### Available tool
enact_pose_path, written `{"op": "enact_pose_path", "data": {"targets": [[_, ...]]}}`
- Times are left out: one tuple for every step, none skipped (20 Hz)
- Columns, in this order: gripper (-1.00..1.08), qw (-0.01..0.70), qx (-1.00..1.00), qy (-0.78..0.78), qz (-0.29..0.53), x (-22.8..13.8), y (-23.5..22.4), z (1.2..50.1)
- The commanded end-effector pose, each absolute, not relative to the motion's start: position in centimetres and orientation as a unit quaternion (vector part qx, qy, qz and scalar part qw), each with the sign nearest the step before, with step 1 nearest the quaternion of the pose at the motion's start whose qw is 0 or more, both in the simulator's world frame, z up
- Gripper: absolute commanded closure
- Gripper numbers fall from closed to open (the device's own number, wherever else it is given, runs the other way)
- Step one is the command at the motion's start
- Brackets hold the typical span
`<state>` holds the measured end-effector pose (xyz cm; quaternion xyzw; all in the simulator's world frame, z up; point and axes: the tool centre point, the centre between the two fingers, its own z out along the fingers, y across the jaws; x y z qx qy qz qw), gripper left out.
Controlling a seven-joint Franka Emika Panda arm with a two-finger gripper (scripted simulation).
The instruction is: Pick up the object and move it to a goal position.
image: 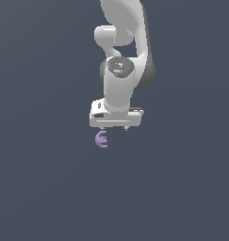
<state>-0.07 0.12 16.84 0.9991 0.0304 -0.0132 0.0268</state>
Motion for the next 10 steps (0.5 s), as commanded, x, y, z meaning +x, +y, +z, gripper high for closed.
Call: {"op": "enact_pose_path", "data": {"targets": [[-0.92, 0.028, 0.999, 0.034, -0.015, -0.2, 0.3, 16.9], [-0.92, 0.028, 0.999, 0.034, -0.015, -0.2, 0.2, 16.9], [-0.92, 0.028, 0.999, 0.033, -0.015, -0.2, 0.2, 16.8], [-0.92, 0.027, 0.999, 0.033, -0.014, -0.2, 0.1, 16.7], [-0.92, 0.027, 0.999, 0.034, -0.014, -0.2, 0.0, 16.6], [-0.92, 0.026, 0.999, 0.035, -0.014, -0.2, -0.1, 16.5], [-0.92, 0.025, 0.999, 0.035, -0.014, -0.2, -0.3, 16.3], [-0.92, 0.024, 0.999, 0.036, -0.014, -0.3, -0.5, 16.0], [-0.92, 0.023, 0.999, 0.037, -0.013, -0.3, -0.8, 15.7], [-0.92, 0.021, 0.999, 0.038, -0.013, -0.4, -1.1, 15.4]]}}
